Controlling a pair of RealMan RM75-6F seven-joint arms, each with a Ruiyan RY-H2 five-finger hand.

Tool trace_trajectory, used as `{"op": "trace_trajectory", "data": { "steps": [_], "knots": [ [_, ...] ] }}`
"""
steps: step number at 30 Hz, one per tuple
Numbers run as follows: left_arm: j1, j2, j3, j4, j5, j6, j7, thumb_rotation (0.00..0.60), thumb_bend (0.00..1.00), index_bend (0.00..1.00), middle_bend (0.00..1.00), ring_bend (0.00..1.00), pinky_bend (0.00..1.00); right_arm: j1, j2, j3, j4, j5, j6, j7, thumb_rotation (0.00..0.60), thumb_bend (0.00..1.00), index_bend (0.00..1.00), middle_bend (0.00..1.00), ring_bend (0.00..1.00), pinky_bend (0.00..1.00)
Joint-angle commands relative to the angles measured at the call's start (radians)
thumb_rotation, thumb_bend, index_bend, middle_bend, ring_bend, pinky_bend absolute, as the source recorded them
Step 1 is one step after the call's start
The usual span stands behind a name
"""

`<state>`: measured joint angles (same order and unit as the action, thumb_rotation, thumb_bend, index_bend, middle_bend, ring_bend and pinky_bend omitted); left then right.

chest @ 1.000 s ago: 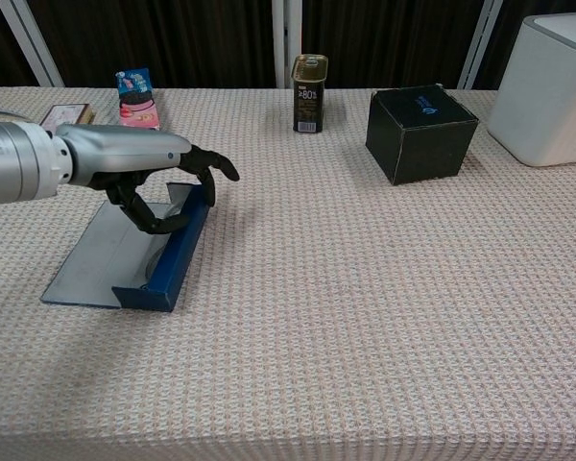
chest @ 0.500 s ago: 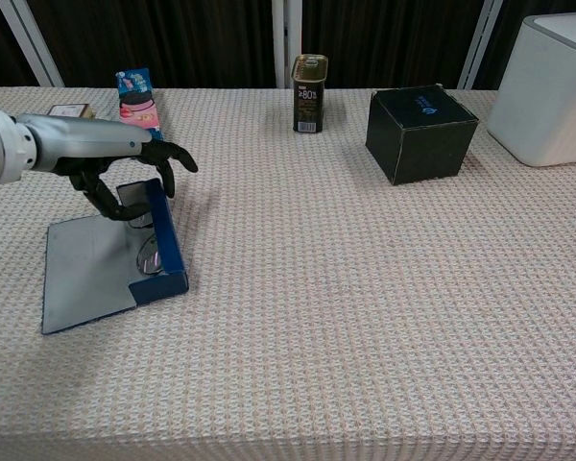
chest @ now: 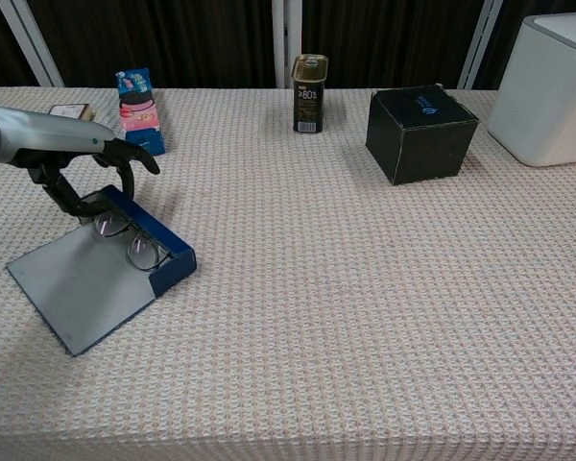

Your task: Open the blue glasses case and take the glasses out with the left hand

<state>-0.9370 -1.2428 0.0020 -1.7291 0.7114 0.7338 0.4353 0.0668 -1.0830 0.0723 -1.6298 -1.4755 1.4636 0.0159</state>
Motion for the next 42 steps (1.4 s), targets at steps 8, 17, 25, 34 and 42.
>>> {"op": "trace_trajectory", "data": {
  "steps": [8, 17, 25, 34, 42],
  "knots": [
    [-0.03, 0.048, 0.047, -0.068, -0.068, 0.026, 0.045, 0.52, 0.49, 0.11, 0.36, 0.03, 0.15, 0.002, 0.001, -0.002, -0.009, -0.002, -0.002, -0.011, 0.6, 0.31, 0.0, 0.0, 0.0, 0.0],
    [-0.085, 0.102, 0.105, -0.157, -0.204, 0.037, 0.107, 0.475, 0.49, 0.11, 0.38, 0.06, 0.17, 0.005, -0.001, -0.006, -0.009, -0.005, -0.009, -0.015, 0.6, 0.31, 0.0, 0.0, 0.0, 0.0],
    [-0.122, 0.134, 0.143, -0.218, -0.271, 0.036, 0.123, 0.471, 0.49, 0.11, 0.41, 0.1, 0.18, 0.006, -0.004, -0.008, -0.01, -0.008, -0.007, -0.017, 0.6, 0.31, 0.0, 0.0, 0.0, 0.0],
    [-0.108, 0.144, 0.142, -0.253, -0.215, 0.09, 0.097, 0.47, 0.41, 0.12, 0.29, 0.15, 0.23, 0.006, -0.006, -0.008, -0.012, -0.009, -0.006, -0.023, 0.6, 0.32, 0.0, 0.0, 0.0, 0.0],
    [0.012, 0.096, 0.098, -0.261, -0.061, 0.276, 0.018, 0.442, 0.28, 0.2, 0.18, 0.12, 0.25, 0.001, 0.0, -0.003, -0.016, -0.008, 0.01, -0.015, 0.6, 0.32, 0.0, 0.0, 0.0, 0.0]
  ]
}}
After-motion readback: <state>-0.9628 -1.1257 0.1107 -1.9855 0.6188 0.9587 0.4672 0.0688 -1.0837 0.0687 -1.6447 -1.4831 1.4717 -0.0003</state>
